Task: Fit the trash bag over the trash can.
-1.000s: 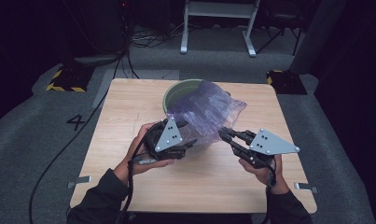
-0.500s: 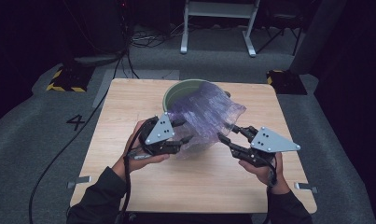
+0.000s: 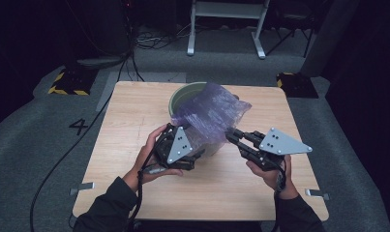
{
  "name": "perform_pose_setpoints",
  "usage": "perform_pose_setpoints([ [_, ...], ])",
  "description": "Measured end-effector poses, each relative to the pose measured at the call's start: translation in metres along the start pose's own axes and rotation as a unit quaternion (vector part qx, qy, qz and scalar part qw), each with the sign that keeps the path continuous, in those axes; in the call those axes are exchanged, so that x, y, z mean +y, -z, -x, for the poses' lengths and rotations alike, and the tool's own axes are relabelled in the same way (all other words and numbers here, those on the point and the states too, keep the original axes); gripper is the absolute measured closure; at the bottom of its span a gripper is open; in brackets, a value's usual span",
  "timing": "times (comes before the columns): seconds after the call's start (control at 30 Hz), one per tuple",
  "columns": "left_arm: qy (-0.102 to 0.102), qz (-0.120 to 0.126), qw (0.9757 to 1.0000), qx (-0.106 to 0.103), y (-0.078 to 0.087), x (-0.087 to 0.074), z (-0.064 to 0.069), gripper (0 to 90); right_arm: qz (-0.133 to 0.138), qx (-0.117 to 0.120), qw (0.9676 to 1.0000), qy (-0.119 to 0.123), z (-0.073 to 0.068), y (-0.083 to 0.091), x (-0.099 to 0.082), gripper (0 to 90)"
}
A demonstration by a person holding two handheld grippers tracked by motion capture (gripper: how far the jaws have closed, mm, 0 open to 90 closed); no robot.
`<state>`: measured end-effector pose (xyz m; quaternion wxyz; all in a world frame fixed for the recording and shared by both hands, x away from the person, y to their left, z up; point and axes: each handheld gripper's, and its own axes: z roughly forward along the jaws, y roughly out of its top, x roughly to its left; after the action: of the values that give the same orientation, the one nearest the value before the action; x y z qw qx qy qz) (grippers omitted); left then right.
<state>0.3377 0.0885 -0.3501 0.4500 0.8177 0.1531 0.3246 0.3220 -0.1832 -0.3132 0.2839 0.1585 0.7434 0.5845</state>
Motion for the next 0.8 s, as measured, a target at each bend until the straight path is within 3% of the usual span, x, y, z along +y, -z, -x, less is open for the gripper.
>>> perform_pose_setpoints([
  [0.13,0.011,0.000,0.9999,-0.005,0.002,-0.001,-0.006,59.3,0.001,0.003,1.0000,0.001,-0.002,0.000,0.001,76.6],
  [0.23,0.001,-0.008,0.9999,0.007,0.006,-0.003,-0.010,72.1,0.000,-0.001,1.0000,-0.002,-0.001,0.001,0.000,73.4],
  [0.3,0.005,-0.001,1.0000,0.009,0.008,-0.003,-0.013,79.8,-0.001,0.003,1.0000,-0.003,-0.001,0.001,-0.001,69.5],
  [0.37,0.015,0.007,0.9998,0.008,0.010,-0.004,-0.018,87.8,-0.001,-0.001,1.0000,0.002,-0.001,0.001,-0.002,59.2],
  [0.47,0.027,0.010,0.9996,-0.003,0.010,-0.006,-0.025,89.8,-0.003,0.005,1.0000,-0.006,0.001,0.001,-0.005,51.4],
  [0.53,0.033,0.014,0.9993,-0.011,0.010,-0.007,-0.028,89.8,-0.006,0.000,1.0000,-0.007,0.002,0.003,-0.008,51.1],
  [0.57,0.039,0.020,0.9989,-0.018,0.011,-0.007,-0.028,89.4,-0.004,0.003,0.9999,-0.012,0.004,0.004,-0.009,54.8],
  [0.6,0.041,0.029,0.9984,-0.027,0.012,-0.007,-0.029,80.8,-0.004,0.008,0.9999,-0.014,0.005,0.005,-0.010,58.2],
  [0.63,0.045,0.036,0.9978,-0.034,0.013,-0.006,-0.028,66.4,-0.005,0.007,0.9999,-0.013,0.005,0.005,-0.011,67.2],
  [0.7,0.049,0.041,0.9974,-0.034,0.016,-0.005,-0.025,46.4,-0.004,0.010,0.9999,-0.009,0.004,0.005,-0.012,75.5],
  [0.73,0.049,0.045,0.9967,-0.048,0.017,-0.005,-0.023,36.3,-0.004,0.012,0.9999,-0.007,0.004,0.004,-0.012,79.7],
  [0.8,0.042,0.035,0.9968,-0.058,0.016,-0.004,-0.016,24.7,-0.005,0.008,1.0000,0.000,0.002,0.003,-0.011,85.3],
])
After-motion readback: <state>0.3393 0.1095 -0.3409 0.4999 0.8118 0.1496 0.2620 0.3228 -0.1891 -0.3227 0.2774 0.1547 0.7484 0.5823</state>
